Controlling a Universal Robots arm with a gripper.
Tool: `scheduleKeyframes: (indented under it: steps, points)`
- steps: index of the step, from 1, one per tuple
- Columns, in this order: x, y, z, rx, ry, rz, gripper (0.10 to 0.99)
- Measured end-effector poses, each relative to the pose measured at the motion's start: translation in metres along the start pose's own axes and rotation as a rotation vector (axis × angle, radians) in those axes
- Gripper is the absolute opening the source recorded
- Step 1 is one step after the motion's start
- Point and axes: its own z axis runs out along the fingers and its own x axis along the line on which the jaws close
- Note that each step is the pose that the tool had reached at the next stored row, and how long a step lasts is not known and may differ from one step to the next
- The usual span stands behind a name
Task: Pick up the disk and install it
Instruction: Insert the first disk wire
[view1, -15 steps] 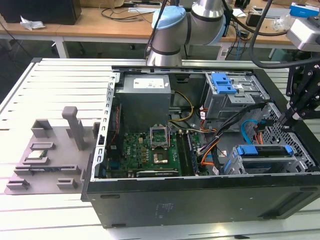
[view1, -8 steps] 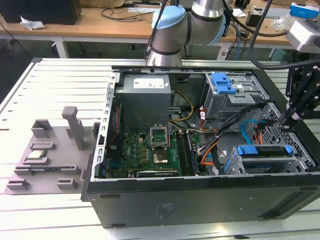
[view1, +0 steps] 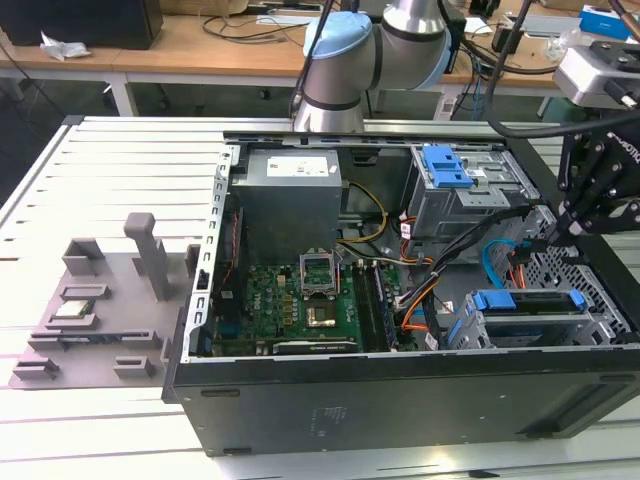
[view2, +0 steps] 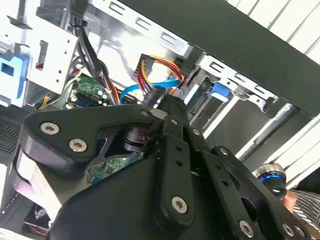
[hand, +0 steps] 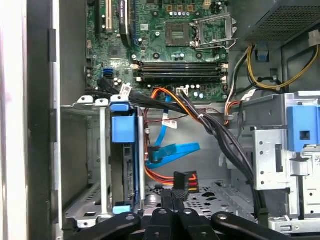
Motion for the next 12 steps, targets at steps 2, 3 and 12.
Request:
scheduleKeyframes:
  steps: [2, 3, 12]
  points:
    - [-0.0026, 0.0006, 0.0024, 0.000, 0.0001, 0.000, 0.106]
    - [-0.0030, 0.0007, 0.0031, 0.000, 0.0000, 0.000, 0.106]
    - [-0.0031, 0.0009, 0.0038, 0.000, 0.0001, 0.000, 0.114]
